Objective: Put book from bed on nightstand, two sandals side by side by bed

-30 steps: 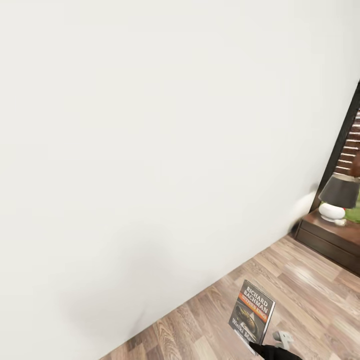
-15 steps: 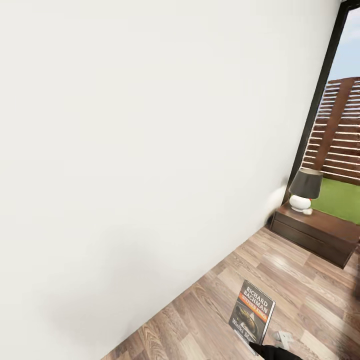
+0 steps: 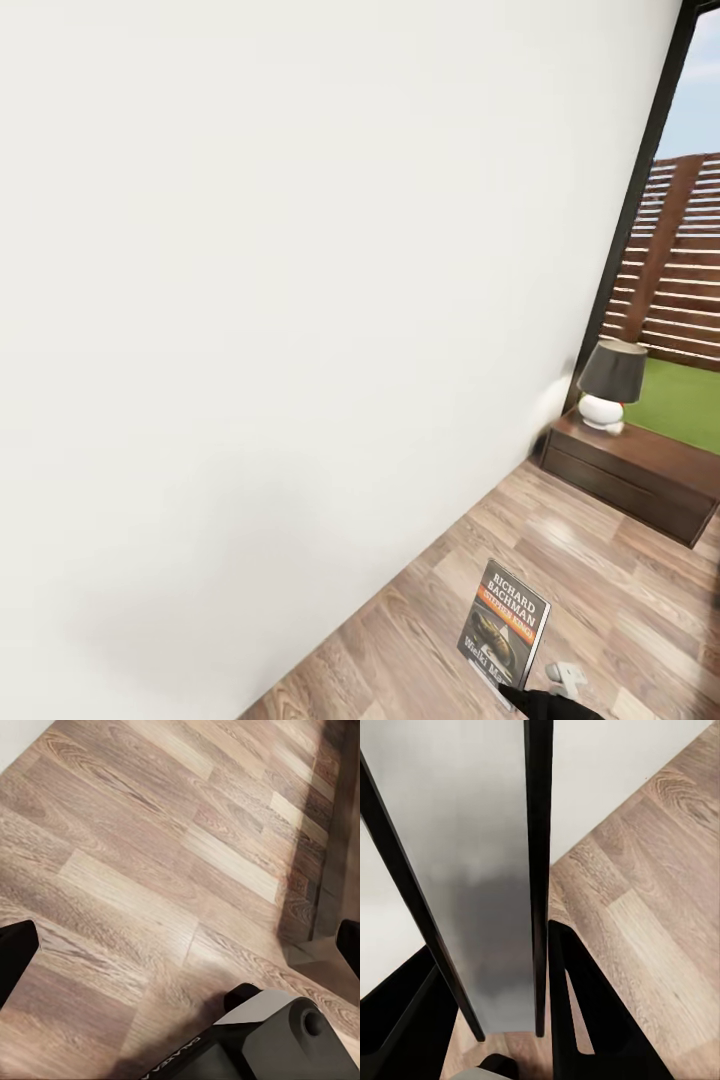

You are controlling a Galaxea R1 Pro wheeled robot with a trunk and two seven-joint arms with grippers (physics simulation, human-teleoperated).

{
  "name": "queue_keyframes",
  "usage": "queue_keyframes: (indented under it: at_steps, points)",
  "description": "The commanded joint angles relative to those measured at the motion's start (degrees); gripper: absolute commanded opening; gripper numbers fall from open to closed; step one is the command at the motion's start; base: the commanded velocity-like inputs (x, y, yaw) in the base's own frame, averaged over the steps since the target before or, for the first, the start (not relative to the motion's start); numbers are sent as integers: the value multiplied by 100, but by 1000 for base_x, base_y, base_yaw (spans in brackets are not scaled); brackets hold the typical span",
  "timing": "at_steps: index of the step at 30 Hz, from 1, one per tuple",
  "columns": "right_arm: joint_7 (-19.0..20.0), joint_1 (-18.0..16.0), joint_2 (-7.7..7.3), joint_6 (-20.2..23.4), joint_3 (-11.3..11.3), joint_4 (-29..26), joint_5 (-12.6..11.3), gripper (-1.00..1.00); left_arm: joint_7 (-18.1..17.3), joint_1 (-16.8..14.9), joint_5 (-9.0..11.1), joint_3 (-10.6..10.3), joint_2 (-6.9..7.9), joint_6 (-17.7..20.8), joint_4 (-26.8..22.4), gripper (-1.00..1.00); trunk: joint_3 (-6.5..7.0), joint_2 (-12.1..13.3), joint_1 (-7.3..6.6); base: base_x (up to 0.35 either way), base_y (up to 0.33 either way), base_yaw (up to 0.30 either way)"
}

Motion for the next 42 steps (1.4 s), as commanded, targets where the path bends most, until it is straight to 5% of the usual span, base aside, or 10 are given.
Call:
queue_keyframes:
  at_steps: [1,17,42]
  points:
    - [6,-4,-6,37,35,-7,-74,-100,-17,-5,-61,47,-2,-31,1,100,-9,-6,4,320,0,0]
    - [-3,-4,-6,39,35,-7,-66,-100,-17,-5,-61,47,-3,-31,1,100,-9,-6,4,268,0,-7]
    - [5,-4,-6,38,35,-7,-67,-100,-17,-5,-69,47,-2,-40,162,100,-9,-6,4,3,0,-271]
